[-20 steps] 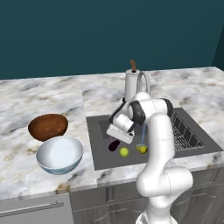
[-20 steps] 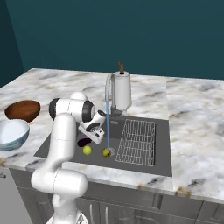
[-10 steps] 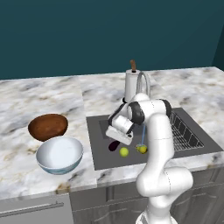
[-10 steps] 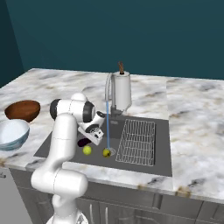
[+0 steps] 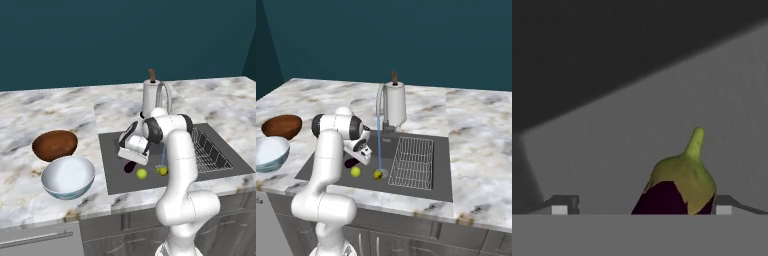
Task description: Pick the pears from the sink and place them in one bowl. Place the eggplant in the other bowl. Then turn off the sink faucet.
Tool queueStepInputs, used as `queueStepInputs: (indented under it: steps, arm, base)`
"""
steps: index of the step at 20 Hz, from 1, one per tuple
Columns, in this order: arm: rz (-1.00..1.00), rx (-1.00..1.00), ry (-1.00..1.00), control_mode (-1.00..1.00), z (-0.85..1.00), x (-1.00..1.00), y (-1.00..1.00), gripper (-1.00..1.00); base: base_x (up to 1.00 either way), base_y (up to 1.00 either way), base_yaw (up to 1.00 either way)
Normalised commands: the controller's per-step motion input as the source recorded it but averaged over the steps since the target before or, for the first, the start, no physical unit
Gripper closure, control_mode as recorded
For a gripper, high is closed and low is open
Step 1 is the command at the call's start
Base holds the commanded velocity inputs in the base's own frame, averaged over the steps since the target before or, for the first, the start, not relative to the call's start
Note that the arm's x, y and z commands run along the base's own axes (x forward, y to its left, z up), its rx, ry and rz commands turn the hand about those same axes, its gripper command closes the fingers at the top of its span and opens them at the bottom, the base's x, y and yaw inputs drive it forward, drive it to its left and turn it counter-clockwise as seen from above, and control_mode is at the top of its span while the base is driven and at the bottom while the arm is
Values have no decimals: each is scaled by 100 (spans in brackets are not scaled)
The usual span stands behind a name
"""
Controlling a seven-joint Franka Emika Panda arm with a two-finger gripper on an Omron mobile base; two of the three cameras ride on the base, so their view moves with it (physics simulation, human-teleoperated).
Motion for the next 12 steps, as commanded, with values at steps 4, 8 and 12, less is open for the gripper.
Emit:
queueStepInputs:
  steps: [4,8,12]
  arm:
    - [0,-21,13,-100,-81,0,52,100]
    - [-1,-1,-1,-100,-66,-23,-14,100]
    - [-1,13,-25,-100,-28,-57,-64,100]
  base:
    - [0,0,0]
    - [0,0,0]
    - [0,0,0]
